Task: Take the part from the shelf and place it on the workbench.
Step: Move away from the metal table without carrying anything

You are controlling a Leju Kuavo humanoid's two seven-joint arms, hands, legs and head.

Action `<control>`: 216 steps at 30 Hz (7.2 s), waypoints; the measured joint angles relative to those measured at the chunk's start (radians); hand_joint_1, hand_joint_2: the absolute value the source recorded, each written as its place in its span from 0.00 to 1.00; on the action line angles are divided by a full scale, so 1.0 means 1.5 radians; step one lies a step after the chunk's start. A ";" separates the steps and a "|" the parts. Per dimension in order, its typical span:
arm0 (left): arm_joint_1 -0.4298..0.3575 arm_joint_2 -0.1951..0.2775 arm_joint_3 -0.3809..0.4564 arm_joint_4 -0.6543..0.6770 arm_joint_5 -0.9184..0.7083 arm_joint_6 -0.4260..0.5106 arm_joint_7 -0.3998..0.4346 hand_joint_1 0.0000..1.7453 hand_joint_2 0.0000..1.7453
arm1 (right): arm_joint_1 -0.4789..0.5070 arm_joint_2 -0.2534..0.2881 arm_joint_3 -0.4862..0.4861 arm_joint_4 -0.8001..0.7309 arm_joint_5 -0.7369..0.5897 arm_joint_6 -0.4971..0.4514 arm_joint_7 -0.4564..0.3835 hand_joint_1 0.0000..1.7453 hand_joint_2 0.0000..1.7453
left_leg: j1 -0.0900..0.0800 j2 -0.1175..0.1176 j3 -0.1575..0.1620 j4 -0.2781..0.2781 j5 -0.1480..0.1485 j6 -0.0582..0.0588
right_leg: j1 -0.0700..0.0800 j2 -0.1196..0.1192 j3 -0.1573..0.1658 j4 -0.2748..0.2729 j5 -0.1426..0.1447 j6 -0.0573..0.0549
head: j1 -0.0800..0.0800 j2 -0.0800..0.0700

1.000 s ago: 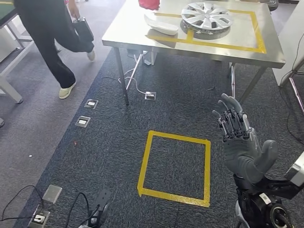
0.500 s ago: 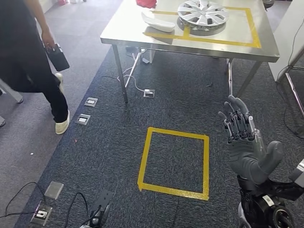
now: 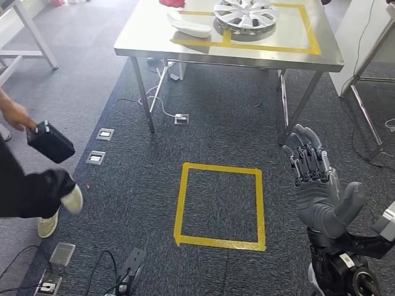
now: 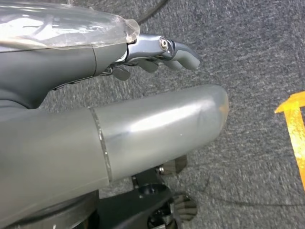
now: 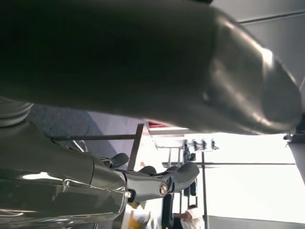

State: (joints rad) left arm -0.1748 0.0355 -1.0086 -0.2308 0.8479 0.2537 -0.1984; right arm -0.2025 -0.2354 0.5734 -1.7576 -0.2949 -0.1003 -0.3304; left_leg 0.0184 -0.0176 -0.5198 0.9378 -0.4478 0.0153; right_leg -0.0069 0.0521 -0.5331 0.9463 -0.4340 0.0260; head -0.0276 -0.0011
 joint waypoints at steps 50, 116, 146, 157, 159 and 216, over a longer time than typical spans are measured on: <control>0.001 -0.002 0.000 0.000 0.000 0.000 0.002 0.00 0.00 | -0.010 0.000 0.023 -0.092 0.040 -0.028 0.017 0.00 0.00 | -0.008 0.017 -0.083 0.177 -0.092 -0.014 | 0.002 -0.028 -0.003 -0.005 0.006 -0.026 | 0.002 0.000; 0.010 -0.006 0.000 0.000 -0.002 0.007 0.004 0.00 0.00 | 0.060 0.002 0.004 -0.094 0.062 -0.043 -0.005 0.00 0.00 | -0.002 0.006 -0.057 0.110 -0.030 -0.018 | 0.003 0.006 -0.005 -0.003 0.008 -0.022 | 0.003 0.000; 0.003 -0.005 0.000 0.000 -0.012 0.006 0.005 0.00 0.00 | 0.069 0.003 -0.013 -0.109 0.073 -0.034 0.004 0.00 0.00 | -0.005 0.009 -0.069 0.142 -0.047 -0.016 | 0.005 0.005 -0.009 0.002 0.008 -0.025 | 0.002 0.000; 0.000 -0.003 0.000 0.000 -0.012 0.004 0.004 0.00 0.00 | 0.073 0.003 -0.016 -0.113 0.073 -0.034 0.005 0.00 0.00 | -0.003 0.020 -0.006 -0.004 0.007 0.009 | 0.001 -0.023 -0.091 0.168 -0.079 0.007 | 0.008 0.000; 0.000 -0.003 0.000 0.000 -0.012 0.002 0.004 0.00 0.00 | 0.075 0.003 -0.016 -0.113 0.073 -0.034 0.005 0.00 0.00 | -0.003 0.033 -0.005 -0.004 0.006 0.008 | -0.003 -0.029 -0.115 0.219 -0.090 0.012 | 0.008 0.000; 0.006 -0.002 0.000 0.000 -0.002 0.000 -0.003 0.00 0.00 | 0.063 0.006 -0.013 -0.099 0.065 -0.035 0.001 0.00 0.00 | -0.003 0.005 -0.008 -0.011 0.010 0.004 | 0.004 -0.006 -0.037 0.064 -0.036 -0.001 | 0.004 0.000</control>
State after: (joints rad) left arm -0.1659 0.0319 -1.0087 -0.2308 0.8453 0.2534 -0.2029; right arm -0.1075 -0.2267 0.5545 -1.9059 -0.1981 -0.1535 -0.3288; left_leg 0.0136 -0.0097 -0.5325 0.9210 -0.4323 0.0216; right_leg -0.0004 0.0434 -0.5885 1.0425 -0.4877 0.0241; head -0.0218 -0.0012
